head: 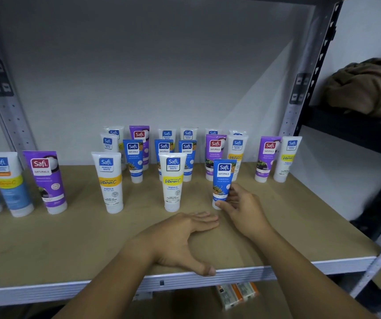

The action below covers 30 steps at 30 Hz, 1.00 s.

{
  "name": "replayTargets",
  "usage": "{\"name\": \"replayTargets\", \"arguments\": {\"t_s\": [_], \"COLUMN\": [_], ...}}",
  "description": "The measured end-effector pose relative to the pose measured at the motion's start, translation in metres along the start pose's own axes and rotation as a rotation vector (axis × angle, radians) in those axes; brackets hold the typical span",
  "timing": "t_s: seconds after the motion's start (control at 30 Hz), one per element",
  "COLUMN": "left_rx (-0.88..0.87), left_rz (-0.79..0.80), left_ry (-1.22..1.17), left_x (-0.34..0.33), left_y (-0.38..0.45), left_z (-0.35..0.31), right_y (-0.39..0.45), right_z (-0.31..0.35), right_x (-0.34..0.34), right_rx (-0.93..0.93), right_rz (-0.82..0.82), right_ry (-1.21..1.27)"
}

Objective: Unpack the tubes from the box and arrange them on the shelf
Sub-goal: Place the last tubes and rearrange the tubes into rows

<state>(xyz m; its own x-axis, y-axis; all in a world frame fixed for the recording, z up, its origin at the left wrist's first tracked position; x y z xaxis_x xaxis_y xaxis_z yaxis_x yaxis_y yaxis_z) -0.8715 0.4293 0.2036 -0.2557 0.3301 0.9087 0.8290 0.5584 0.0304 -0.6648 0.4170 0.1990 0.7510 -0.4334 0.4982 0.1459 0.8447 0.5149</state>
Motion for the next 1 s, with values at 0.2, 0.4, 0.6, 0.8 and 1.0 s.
{"name": "replayTargets", "arguments": {"t_s": [0.2, 0.4, 0.6, 0.8, 1.0], "left_rx": [0.004, 0.001, -0.007, -0.005, -0.006], "left_rz": [0.0, 0.003, -0.011, -0.012, -0.019], "left_ry": [-0.007, -0.012, -0.015, -0.018, -0.019], "left_x": [0.0002, 0.0, -0.0003, -0.0002, -0.0025], "left_y": [0.0003, 0.0013, 0.0005, -0.0007, -0.0006], "left_z": [0.0002, 0.0013, 0.0012, 0.0005, 0.0018], "right_y": [-0.0016, -0.002, -0.0029, -0.0036, -0.0048], "right_z": [0.0007, 0.0006, 0.0001, -0.001, -0.0026], "right_x": [-0.0005, -0.0009, -0.0003, -0.0002, 0.0028], "right_rx": [-0.015, -0.037, -0.061, -0.071, -0.051], "right_rz": [-0.003, -0.002, -0.003, 0.014, -0.016], "right_ry": [0.009, 0.045, 0.097, 0.078, 0.039]}}
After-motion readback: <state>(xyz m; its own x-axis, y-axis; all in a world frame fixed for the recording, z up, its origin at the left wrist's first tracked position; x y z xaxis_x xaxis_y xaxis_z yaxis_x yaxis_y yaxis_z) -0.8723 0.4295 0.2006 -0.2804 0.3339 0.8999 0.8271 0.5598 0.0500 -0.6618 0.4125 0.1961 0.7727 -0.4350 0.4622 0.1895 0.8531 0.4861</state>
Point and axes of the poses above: each hand's wrist, its own y-axis towards the middle knuckle, its own x-axis out of the back of the hand, z = x × y, the point moved 2 cm from there along y, towards the middle knuckle, and after that the axes turned 6 degrees about x, right-handed, at the moved point
